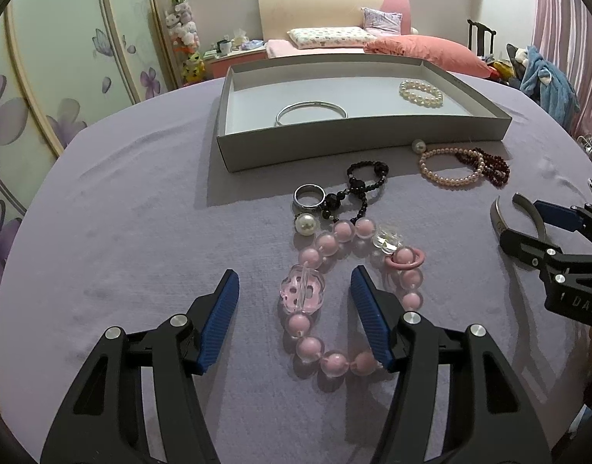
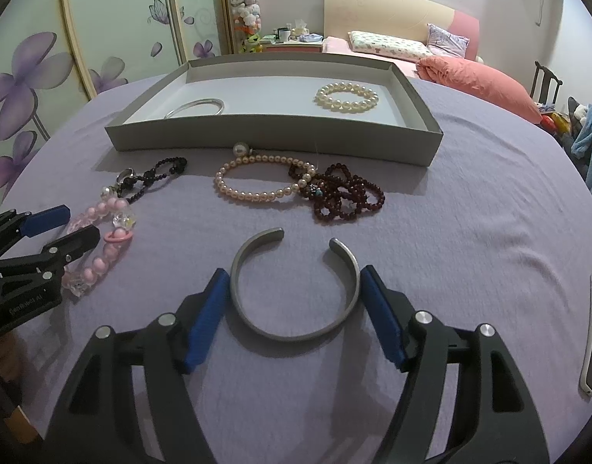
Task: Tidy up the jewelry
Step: 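Grasp the pink bead bracelet with the left tool while the right tool grasps the gray cuff bangle, then lift both bracelets, lower them into the gray tray and open both tools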
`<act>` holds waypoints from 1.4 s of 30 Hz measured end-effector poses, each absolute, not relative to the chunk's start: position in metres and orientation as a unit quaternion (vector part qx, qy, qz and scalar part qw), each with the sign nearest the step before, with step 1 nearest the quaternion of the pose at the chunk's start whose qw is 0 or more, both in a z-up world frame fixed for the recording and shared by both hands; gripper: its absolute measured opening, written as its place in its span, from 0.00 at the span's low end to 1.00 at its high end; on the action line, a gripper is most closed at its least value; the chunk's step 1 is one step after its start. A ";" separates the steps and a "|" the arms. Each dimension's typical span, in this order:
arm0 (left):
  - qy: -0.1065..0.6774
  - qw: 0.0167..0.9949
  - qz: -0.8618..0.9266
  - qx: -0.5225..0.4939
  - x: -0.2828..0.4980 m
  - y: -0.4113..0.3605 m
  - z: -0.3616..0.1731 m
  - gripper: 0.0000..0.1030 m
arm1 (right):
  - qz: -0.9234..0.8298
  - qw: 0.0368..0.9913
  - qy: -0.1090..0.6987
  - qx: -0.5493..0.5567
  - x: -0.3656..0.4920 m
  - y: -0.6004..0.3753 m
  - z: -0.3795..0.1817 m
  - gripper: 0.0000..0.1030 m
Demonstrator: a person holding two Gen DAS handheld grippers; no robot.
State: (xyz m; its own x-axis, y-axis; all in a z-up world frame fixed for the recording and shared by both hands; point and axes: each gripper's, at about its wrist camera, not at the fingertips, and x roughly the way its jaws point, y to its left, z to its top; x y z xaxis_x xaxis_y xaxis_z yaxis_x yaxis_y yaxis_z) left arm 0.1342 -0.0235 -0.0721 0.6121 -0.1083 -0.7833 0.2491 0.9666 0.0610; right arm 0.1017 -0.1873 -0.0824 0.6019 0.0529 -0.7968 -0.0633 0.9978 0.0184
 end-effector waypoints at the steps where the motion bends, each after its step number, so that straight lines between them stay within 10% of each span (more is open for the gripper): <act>1: 0.430 0.894 -0.101 0.079 0.135 -0.023 -0.072 0.59 | 0.032 0.895 0.445 -0.006 0.102 -0.187 -0.082 0.68; 12: 0.430 0.892 -0.122 0.071 0.137 -0.020 -0.073 0.49 | 0.027 0.894 0.447 -0.007 0.102 -0.187 -0.083 0.70; 17: 0.424 0.891 -0.138 0.087 0.135 -0.025 -0.073 0.23 | 0.022 0.895 0.446 -0.006 0.100 -0.187 -0.083 0.63; 42: 0.346 0.929 -0.134 0.013 0.107 -0.012 -0.037 0.23 | 0.033 0.937 0.339 0.079 0.075 -0.194 -0.044 0.63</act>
State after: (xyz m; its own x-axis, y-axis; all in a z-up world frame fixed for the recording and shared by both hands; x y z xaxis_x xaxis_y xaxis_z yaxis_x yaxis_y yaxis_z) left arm 0.1071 -0.0116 -0.0375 0.7247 -0.2410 -0.6456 0.2584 0.9635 -0.0697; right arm 0.0745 -0.1945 -0.0443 0.7676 0.1155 -0.6305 -0.0083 0.9853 0.1704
